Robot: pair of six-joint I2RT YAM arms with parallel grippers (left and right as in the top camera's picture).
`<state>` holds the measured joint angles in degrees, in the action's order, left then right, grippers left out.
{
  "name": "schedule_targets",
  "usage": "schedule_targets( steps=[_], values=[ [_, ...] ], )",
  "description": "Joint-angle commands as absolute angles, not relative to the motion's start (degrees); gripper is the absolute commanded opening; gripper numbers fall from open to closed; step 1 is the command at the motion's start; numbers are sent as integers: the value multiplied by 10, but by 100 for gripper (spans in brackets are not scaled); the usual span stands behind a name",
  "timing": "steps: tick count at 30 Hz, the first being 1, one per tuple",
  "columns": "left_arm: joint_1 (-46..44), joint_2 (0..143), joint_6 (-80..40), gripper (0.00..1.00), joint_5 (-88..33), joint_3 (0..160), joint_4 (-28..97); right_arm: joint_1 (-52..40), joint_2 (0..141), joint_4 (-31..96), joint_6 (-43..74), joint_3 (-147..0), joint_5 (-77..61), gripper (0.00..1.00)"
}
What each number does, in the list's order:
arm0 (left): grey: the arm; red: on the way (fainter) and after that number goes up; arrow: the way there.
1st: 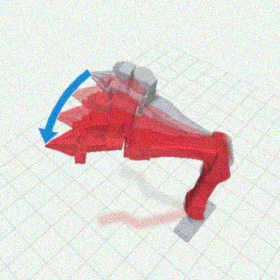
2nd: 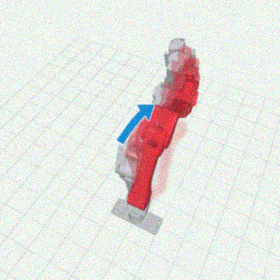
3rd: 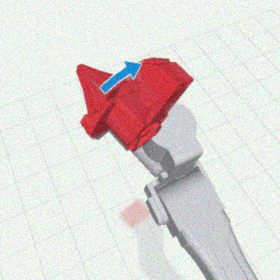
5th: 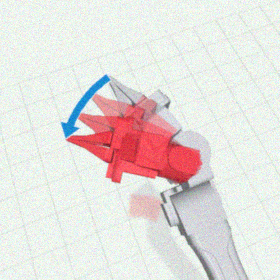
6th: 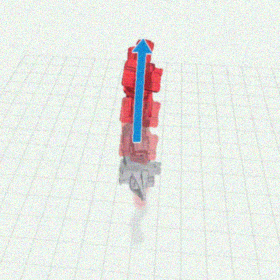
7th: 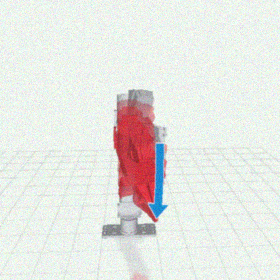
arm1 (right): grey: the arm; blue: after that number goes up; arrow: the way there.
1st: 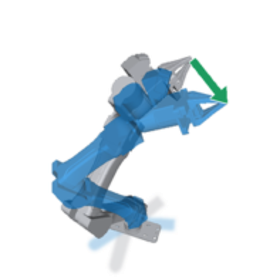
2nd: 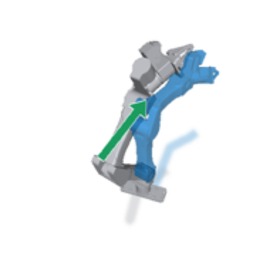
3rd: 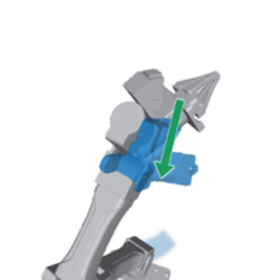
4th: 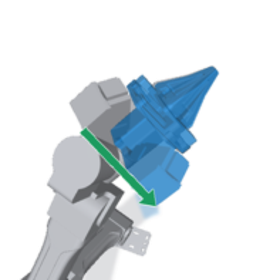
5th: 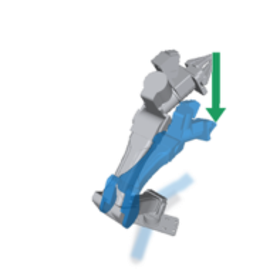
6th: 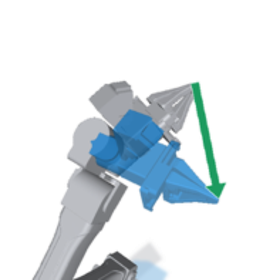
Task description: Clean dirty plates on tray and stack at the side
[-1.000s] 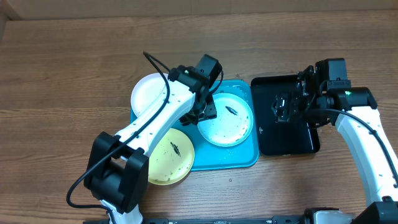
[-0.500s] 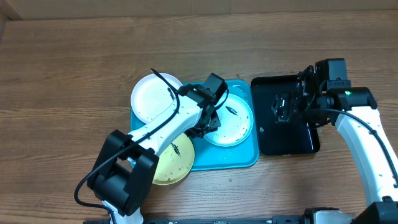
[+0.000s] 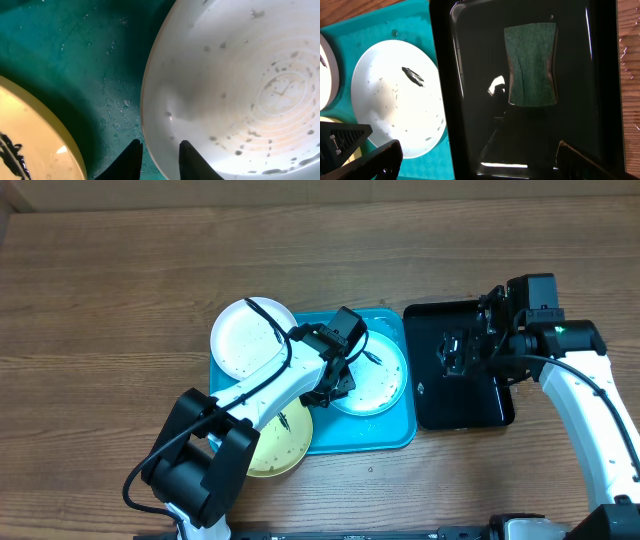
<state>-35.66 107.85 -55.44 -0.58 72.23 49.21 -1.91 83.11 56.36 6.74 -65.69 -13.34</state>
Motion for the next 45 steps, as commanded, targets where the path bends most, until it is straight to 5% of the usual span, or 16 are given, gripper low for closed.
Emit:
schedule_targets(
  steps=[1, 16, 21, 45],
  values=[
    [-360, 1083, -562, 23, 6, 713, 489, -22, 833, 560, 64, -671, -138, 100],
    [-343, 1083, -527, 15, 36, 696, 463, -22, 833, 560, 64, -671, -138, 100],
    [-314, 1083, -457, 4, 41, 699, 462, -22, 833, 560, 64, -671, -138, 100],
    [-270, 1083, -322, 14, 18, 699, 429, -22, 833, 560, 64, -671, -138, 100]
  ],
)
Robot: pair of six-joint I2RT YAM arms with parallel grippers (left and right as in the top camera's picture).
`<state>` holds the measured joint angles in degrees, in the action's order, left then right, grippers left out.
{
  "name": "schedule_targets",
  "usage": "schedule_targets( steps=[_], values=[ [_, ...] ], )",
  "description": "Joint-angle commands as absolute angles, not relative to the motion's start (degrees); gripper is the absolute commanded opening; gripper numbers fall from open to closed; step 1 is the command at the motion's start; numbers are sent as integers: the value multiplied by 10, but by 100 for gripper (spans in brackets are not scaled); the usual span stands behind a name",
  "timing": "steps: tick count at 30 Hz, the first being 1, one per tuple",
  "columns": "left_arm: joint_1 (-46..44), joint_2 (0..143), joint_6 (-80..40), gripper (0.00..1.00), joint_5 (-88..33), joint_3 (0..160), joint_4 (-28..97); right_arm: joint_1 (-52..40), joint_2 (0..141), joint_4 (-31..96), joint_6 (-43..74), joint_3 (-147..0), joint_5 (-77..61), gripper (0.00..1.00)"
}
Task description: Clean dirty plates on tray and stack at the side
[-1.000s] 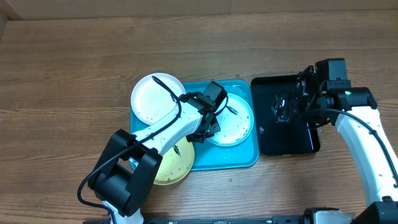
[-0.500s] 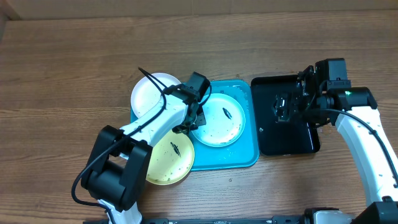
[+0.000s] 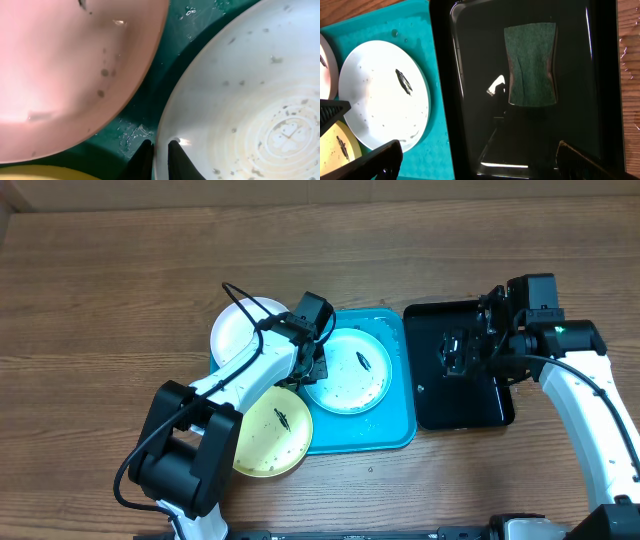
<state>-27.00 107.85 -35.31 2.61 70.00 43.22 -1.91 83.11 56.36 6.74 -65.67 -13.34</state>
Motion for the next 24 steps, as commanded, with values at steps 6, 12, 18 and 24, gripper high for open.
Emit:
schedule_targets(
  steps=[6, 12, 18, 24],
  values=[
    [-270, 1083, -283, 5, -41, 699, 429, -22, 833, 560, 64, -671, -138, 100],
    [-270, 1083, -283, 4, -42, 699, 430, -22, 833, 560, 64, -671, -138, 100],
    [-270, 1083, -283, 8, -41, 699, 428, -22, 833, 560, 64, -671, -138, 100],
    [-270, 1083, -283, 13, -40, 699, 421, -22, 833, 560, 64, -671, -138, 100]
  ],
)
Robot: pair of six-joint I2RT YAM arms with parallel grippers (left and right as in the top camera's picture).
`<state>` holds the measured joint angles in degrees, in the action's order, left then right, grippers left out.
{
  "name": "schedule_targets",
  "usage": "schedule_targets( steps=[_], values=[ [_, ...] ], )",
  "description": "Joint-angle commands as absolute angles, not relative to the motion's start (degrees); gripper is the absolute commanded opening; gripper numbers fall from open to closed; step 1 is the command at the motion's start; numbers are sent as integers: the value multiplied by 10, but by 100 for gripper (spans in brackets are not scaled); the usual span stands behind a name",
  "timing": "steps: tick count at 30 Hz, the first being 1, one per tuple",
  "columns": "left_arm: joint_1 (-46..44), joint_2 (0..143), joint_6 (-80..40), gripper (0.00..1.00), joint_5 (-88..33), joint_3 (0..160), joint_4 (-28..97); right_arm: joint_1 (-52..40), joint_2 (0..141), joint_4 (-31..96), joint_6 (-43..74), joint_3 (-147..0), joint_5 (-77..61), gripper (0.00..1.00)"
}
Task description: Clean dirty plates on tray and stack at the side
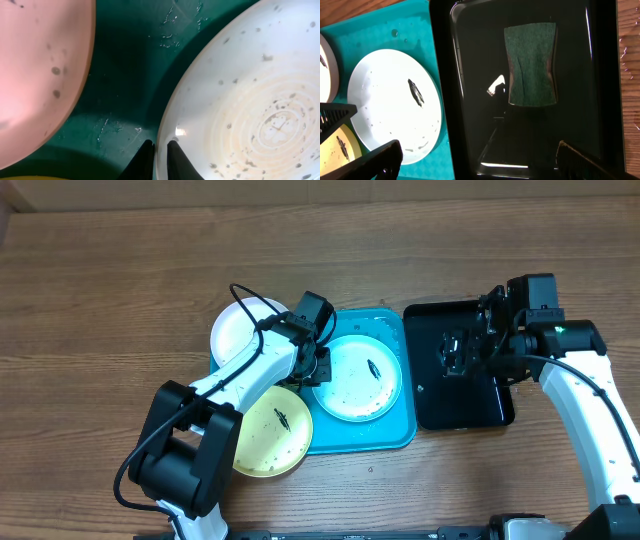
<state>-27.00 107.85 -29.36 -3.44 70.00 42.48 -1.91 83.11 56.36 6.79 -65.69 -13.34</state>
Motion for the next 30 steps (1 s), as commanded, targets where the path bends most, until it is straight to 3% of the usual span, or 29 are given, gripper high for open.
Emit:
schedule_targets(
  steps=[1, 30],
  values=[
    [-270, 1083, -283, 13, -40, 699, 419, -22, 833, 560, 64, -671, -138, 100],
    [-271, 1083, -283, 9, -39, 698, 403, -22, 833, 560, 64, -671, -138, 100]
  ],
)
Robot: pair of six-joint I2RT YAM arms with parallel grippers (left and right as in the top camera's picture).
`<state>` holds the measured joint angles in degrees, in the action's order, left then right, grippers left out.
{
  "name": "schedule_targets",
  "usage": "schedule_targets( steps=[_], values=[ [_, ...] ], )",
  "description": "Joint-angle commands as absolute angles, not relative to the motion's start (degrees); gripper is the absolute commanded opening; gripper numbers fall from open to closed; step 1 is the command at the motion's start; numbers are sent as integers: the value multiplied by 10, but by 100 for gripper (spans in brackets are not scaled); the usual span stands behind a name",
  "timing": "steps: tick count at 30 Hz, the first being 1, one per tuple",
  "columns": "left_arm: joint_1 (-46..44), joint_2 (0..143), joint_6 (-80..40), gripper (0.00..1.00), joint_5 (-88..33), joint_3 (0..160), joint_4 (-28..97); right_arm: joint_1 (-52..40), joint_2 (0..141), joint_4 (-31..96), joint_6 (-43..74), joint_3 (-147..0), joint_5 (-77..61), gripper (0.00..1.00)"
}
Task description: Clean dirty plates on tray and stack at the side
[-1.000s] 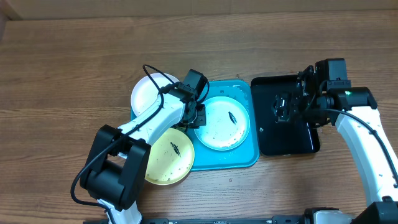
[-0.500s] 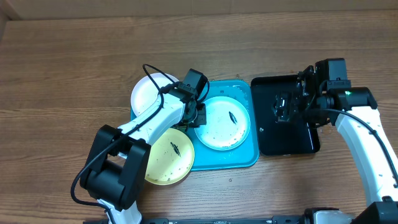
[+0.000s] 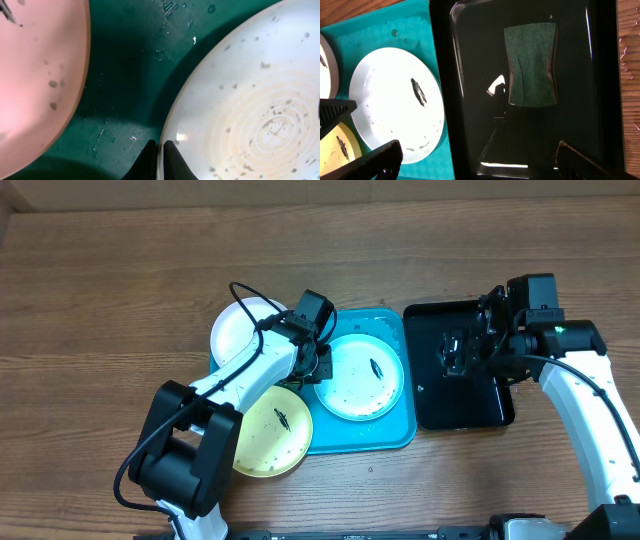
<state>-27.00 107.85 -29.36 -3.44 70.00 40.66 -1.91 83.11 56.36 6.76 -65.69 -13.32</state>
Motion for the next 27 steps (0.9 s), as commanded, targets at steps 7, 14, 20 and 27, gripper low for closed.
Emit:
schedule_targets(
  steps=[7, 14, 20, 27],
  values=[
    [-271, 1083, -283, 9, -23, 697, 402, -22, 833, 560, 64, -671, -138, 100],
    [-273, 1084, -283, 8, -24, 690, 402, -22, 833, 560, 64, -671, -138, 100],
    [-281, 1084, -283, 9, -23, 687, 397, -22, 833, 560, 64, -671, -138, 100],
    [-295, 1084, -283, 10, -10, 687, 393, -22, 833, 560, 64, -671, -138, 100]
  ],
)
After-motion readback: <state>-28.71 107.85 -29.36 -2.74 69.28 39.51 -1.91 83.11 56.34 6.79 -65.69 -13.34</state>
